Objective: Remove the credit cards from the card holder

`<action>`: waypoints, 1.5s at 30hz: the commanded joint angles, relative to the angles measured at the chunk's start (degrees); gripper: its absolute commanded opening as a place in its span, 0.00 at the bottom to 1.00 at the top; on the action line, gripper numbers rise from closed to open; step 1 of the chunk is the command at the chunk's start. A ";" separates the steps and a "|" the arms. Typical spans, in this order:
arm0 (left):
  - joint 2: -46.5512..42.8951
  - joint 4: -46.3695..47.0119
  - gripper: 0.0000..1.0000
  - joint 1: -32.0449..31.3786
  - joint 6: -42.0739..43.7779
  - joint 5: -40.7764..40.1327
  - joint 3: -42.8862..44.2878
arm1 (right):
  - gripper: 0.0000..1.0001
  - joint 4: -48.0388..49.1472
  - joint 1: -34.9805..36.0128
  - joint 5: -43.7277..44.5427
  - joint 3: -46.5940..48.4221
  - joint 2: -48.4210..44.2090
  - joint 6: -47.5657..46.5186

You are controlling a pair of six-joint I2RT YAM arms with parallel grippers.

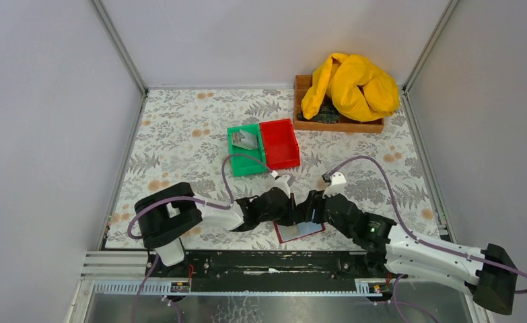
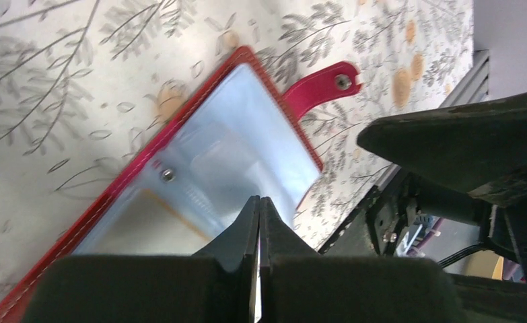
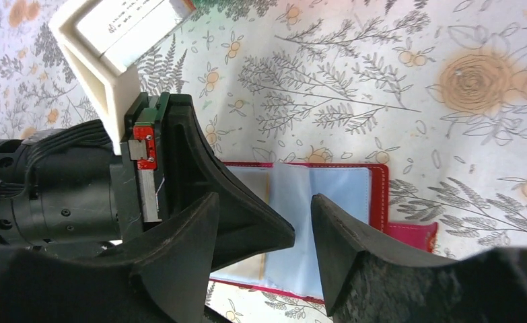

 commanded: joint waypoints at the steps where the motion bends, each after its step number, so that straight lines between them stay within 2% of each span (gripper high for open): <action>1: 0.02 -0.72 0.00 -0.76 3.06 -0.48 4.14 | 0.60 -5.20 0.19 5.21 0.09 -4.69 0.52; 7: 2.35 -1.25 0.00 -0.76 4.56 0.65 8.62 | 0.59 -10.64 0.20 6.14 0.05 -12.46 0.41; 10: 0.25 -0.47 0.00 -0.84 5.52 0.15 8.89 | 0.59 -12.83 0.20 6.14 0.38 -14.94 -0.77; 17: -10.73 -5.88 0.00 -0.84 10.07 -6.39 7.42 | 0.59 -13.59 0.20 8.63 0.34 -15.42 -1.52; 22: -21.33 -7.11 0.00 -0.72 11.60 -13.11 0.61 | 0.59 -10.95 0.27 5.41 0.66 -14.02 -4.61; 25: -24.06 -10.78 0.00 -0.71 11.09 -15.90 -2.33 | 0.51 -9.36 0.28 0.85 2.14 -12.04 -6.87; 29: -21.98 -7.86 0.00 -0.74 7.39 -13.66 -7.60 | 0.15 -4.48 0.83 -4.10 3.05 -7.53 -9.31; 31: -20.36 -3.84 0.00 -0.78 4.34 -11.75 -11.06 | 0.03 -3.02 1.26 -5.58 3.75 -3.75 -9.77; 32: -19.61 -1.90 0.00 -0.89 3.06 -11.37 -12.27 | 0.00 -2.26 1.70 -6.18 4.04 -1.82 -9.93; 35: -18.50 1.58 0.00 -1.07 0.72 -11.69 -14.89 | 0.00 0.07 3.65 -6.79 4.66 2.24 -9.87; 45: -17.38 2.57 0.00 -1.04 0.09 -11.95 -16.43 | 0.00 1.88 5.62 -5.37 6.92 12.59 -9.80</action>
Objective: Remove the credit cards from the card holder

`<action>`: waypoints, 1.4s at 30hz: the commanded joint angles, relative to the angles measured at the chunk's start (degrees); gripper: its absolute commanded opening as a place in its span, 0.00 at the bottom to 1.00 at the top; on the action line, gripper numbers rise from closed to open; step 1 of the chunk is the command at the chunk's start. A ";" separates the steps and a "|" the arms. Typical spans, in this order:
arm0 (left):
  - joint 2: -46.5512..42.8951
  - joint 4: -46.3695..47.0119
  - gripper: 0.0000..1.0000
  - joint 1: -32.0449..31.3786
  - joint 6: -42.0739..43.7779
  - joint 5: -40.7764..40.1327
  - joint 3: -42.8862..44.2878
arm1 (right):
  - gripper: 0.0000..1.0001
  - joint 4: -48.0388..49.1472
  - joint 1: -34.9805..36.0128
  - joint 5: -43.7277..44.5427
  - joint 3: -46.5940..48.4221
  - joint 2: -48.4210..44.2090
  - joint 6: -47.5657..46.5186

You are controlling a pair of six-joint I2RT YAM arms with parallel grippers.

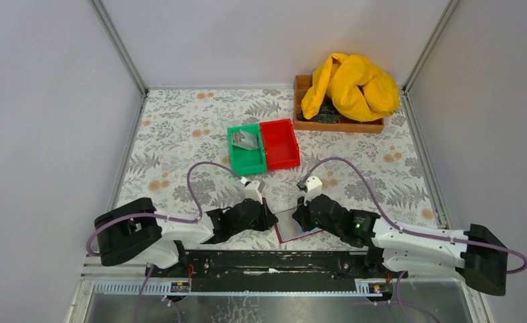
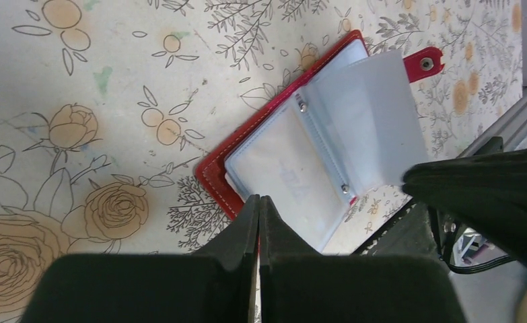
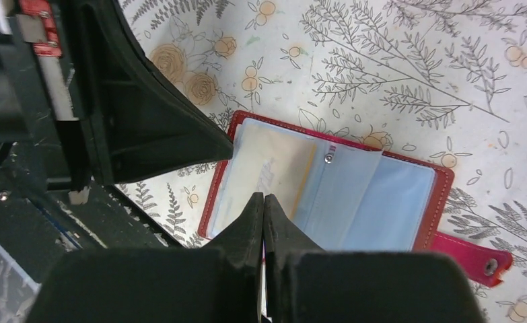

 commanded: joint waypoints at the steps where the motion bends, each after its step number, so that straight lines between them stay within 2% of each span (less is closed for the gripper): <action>1: 0.91 5.11 0.00 -0.36 -0.83 -0.23 -0.24 | 0.07 2.96 0.51 2.10 2.52 6.28 0.01; 3: 1.31 5.27 0.00 -0.38 -0.97 -0.05 -0.23 | 0.32 3.77 0.52 2.39 2.21 9.31 0.58; 4: 1.50 5.43 0.00 -0.39 -0.97 0.06 -0.26 | 0.39 4.47 0.54 1.96 2.04 10.51 0.85; 5: 1.73 5.46 0.00 -0.36 -0.94 0.13 -0.19 | 0.42 5.26 0.51 1.43 1.72 11.40 1.64; 6: 1.90 5.33 0.00 -0.40 -0.94 0.33 -0.29 | 0.41 5.63 0.51 1.61 1.52 12.02 2.50; 10: 1.54 5.36 0.00 -0.37 -1.40 0.72 -1.23 | 0.10 5.58 0.51 4.97 0.34 11.20 4.65; 12: 0.71 5.38 0.00 -0.36 -1.93 0.97 -1.87 | 0.01 4.27 0.38 6.77 0.29 10.46 4.92; 33: 3.88 7.44 0.00 -0.38 -3.44 4.92 -0.72 | 0.00 6.13 -0.67 5.91 -2.72 12.58 5.37; 42: 1.51 5.96 0.00 -0.42 -3.66 4.55 -1.34 | 0.00 7.89 -2.92 3.75 -3.84 13.14 5.02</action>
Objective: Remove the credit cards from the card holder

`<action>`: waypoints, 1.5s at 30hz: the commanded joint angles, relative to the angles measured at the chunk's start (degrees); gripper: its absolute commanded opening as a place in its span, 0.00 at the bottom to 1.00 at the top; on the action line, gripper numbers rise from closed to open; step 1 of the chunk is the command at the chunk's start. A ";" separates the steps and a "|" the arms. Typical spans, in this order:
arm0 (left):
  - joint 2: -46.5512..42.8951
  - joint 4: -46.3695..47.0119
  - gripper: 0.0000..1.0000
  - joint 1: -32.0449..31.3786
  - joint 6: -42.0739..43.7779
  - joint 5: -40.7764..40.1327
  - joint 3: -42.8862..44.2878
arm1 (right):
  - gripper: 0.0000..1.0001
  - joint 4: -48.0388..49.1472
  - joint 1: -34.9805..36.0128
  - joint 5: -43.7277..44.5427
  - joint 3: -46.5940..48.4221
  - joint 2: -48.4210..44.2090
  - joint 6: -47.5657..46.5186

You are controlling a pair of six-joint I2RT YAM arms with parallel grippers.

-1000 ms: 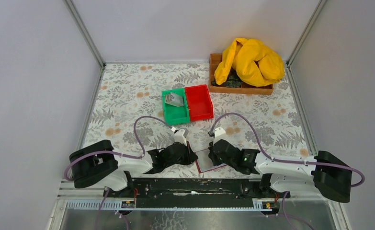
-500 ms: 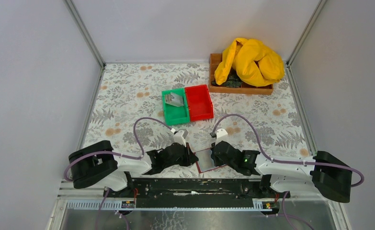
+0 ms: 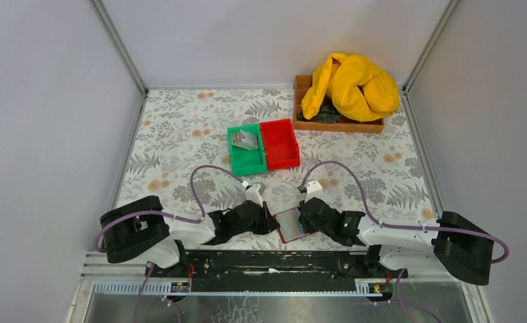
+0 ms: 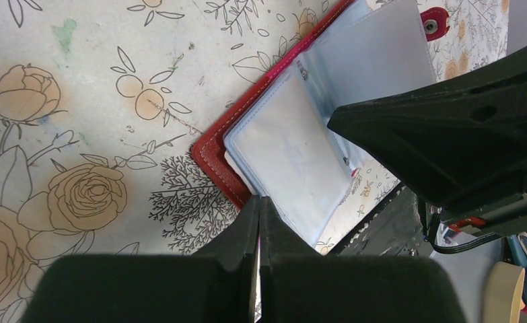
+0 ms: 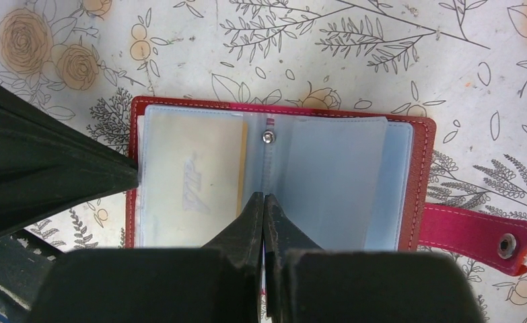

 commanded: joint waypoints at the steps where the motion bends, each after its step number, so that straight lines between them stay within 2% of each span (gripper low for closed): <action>1: -1.52 1.02 0.00 -0.42 -0.03 0.13 0.33 | 0.00 2.94 -1.28 -0.45 -0.41 0.59 0.32; 6: -2.30 0.36 0.00 -0.61 -0.21 -0.13 0.12 | 0.00 4.00 -1.59 -1.25 -0.53 1.92 0.07; 15: 2.34 3.67 0.00 -0.58 -0.89 1.25 0.92 | 0.00 4.34 -1.59 -2.06 -0.87 1.31 0.34; 22: 1.39 3.01 0.00 -0.59 -1.19 0.33 0.22 | 0.00 5.47 -1.76 -2.72 -1.30 2.06 0.59; 39: 5.11 5.80 0.01 -0.54 -1.22 -0.35 4.24 | 0.00 6.62 -1.76 -5.08 -2.62 0.81 1.51; 45: 3.97 5.03 0.01 -0.52 -0.73 -0.93 5.36 | 0.00 7.02 -1.75 -5.18 -3.18 0.81 1.60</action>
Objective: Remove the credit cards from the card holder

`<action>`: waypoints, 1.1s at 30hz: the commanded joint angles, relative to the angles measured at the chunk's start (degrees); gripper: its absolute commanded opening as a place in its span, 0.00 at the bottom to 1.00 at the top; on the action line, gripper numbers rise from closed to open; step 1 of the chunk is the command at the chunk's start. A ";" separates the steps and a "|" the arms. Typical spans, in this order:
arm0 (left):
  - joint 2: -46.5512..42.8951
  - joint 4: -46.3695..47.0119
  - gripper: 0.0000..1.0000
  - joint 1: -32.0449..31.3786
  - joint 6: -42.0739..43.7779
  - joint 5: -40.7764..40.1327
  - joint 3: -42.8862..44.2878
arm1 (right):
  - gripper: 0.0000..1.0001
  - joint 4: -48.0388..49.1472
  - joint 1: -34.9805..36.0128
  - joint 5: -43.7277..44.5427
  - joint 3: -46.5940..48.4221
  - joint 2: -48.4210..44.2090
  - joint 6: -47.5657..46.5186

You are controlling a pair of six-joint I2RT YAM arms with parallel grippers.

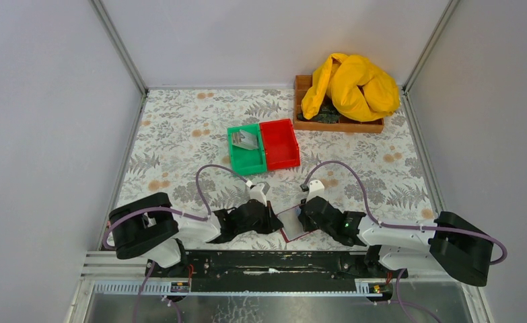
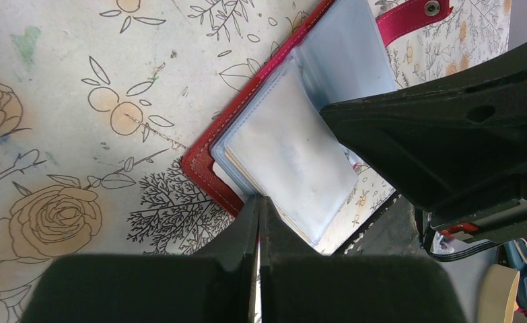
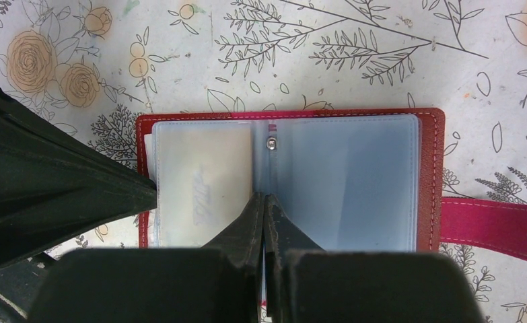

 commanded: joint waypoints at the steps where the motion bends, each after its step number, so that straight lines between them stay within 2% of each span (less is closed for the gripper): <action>1: -0.28 3.54 0.01 -0.51 0.56 -1.75 3.17 | 0.00 1.54 0.42 -3.38 -0.84 0.28 1.39; 21: -1.66 0.73 0.02 -0.52 2.29 -1.83 6.32 | 0.00 2.11 0.38 -3.33 -0.72 1.26 1.25; 27: -0.15 1.66 0.02 -0.54 2.47 -1.64 6.63 | 0.00 -2.17 0.38 -0.45 -0.29 -4.30 1.56; 30: 0.68 2.02 0.02 -0.50 2.64 -1.19 7.23 | 0.09 -6.43 0.29 2.16 0.44 -10.18 1.53; 33: 1.14 2.46 0.02 -0.49 3.00 -0.88 7.90 | 0.24 -10.26 0.29 4.76 1.14 -15.13 1.17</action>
